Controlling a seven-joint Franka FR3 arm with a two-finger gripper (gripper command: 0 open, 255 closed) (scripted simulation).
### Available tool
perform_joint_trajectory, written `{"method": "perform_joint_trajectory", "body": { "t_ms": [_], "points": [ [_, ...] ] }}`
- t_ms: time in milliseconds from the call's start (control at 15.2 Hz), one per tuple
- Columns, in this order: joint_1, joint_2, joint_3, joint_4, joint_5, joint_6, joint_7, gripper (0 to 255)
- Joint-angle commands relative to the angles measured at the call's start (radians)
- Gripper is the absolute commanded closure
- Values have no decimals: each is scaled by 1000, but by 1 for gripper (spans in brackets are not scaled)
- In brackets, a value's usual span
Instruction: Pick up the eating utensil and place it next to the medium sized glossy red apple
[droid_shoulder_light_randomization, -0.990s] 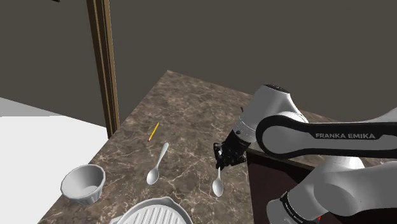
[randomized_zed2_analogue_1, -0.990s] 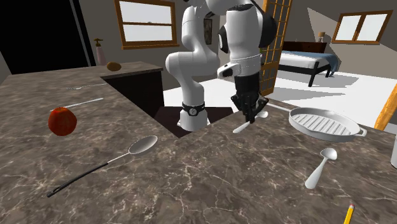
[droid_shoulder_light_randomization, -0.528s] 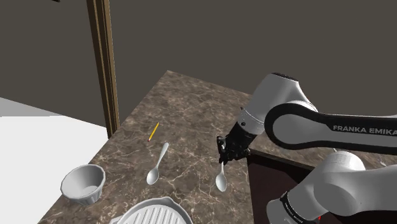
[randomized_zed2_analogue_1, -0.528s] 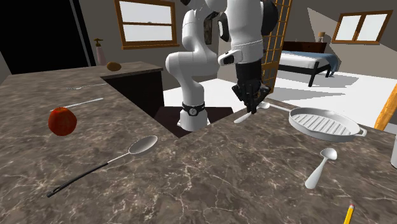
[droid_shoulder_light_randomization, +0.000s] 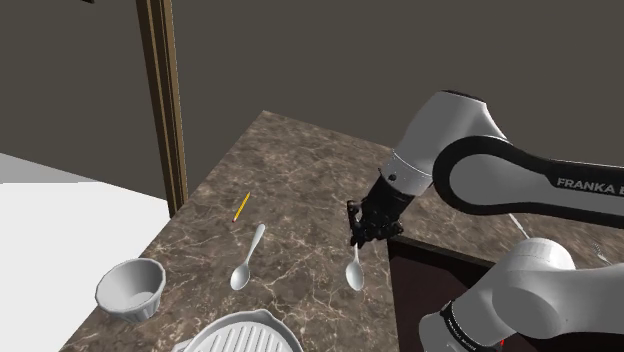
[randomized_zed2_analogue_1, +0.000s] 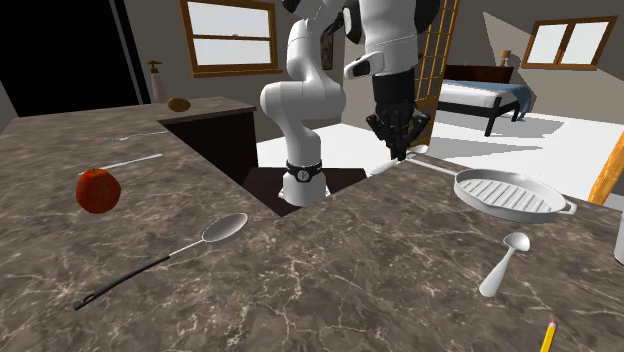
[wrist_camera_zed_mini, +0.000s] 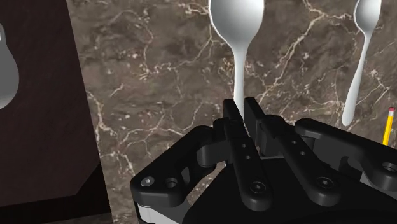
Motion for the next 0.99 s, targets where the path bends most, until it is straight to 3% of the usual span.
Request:
{"method": "perform_joint_trajectory", "body": {
  "t_ms": [0, 462, 924],
  "points": [
    [-4, -9, -10, 21, -12, -29, 7, 255],
    [-14, -29, -42, 91, -46, -118, 27, 255],
    [-102, -42, -213, 53, -167, -153, -150, 255]
  ]
}}
